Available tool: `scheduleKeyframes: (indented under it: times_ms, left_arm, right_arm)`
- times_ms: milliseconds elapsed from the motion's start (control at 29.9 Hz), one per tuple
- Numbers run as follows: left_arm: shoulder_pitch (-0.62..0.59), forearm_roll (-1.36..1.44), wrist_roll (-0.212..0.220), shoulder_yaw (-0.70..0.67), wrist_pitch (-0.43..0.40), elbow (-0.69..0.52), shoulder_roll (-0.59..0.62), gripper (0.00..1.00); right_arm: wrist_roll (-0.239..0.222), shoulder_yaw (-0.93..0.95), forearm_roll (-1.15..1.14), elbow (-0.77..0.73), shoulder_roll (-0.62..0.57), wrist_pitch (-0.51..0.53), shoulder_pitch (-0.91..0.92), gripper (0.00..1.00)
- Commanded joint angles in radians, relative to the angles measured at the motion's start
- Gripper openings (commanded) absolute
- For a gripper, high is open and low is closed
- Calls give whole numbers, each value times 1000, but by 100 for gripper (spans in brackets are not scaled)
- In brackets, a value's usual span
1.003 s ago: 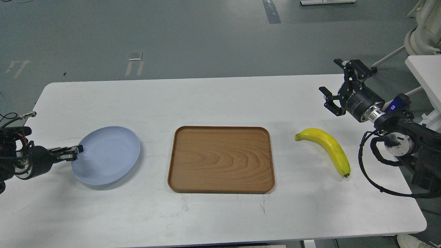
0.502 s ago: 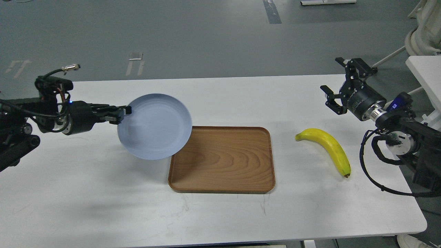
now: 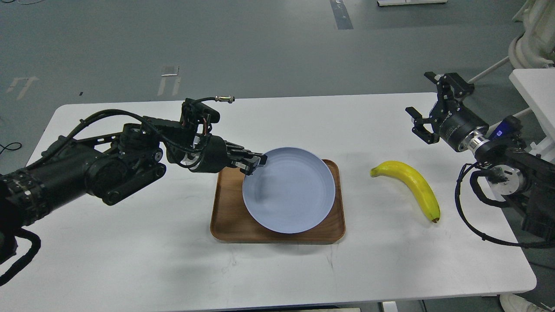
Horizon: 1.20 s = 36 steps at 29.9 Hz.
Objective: Place banana on plate with both arms
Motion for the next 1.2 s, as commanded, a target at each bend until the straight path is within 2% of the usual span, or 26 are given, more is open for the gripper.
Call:
scheduleKeyframes:
  times_ms: [0, 268, 569, 602, 635, 669, 702, 769, 803, 903, 1070, 1171]
  left_arm:
    - [6, -6, 0, 48, -2, 92, -51, 0]
    - [17, -11, 0, 50, 5, 207, -114, 0]
    - [22, -18, 0, 60, 5, 235, -126, 0]
    - [25, -20, 0, 60, 5, 236, -126, 6]
    - [26, -20, 0, 62, 5, 241, -126, 28]
    - [26, -20, 0, 62, 6, 245, -126, 41]
    - [26, -20, 0, 62, 6, 245, -126, 47]
    - [23, -23, 0, 60, 6, 245, -126, 73]
    - [23, -23, 0, 60, 6, 245, -126, 73]
    - [14, -63, 0, 57, 8, 244, -123, 95]
    - [-17, -354, 0, 37, 29, 242, -94, 98]
    - [-18, -777, 0, 36, 35, 232, -40, 98]
  right_arm:
    - [0, 0, 0, -1, -5, 0, 1, 100]
    - [0, 0, 0, -1, -5, 0, 1, 100]
    - [0, 0, 0, 0, -7, 0, -4, 100]
    - [0, 0, 0, 0, -7, 0, -4, 100]
    - [0, 0, 0, 0, -7, 0, -4, 100]
    - [0, 0, 0, 0, -7, 0, -4, 100]
    - [0, 0, 0, 0, -7, 0, -4, 100]
    - [0, 0, 0, 0, -7, 0, -3, 100]
    - [0, 0, 0, 0, -7, 0, -3, 100]
    - [0, 0, 0, 0, -7, 0, -3, 100]
    - [0, 0, 0, -1, -8, 0, -3, 100]
    - [0, 0, 0, -1, -11, 0, -3, 100]
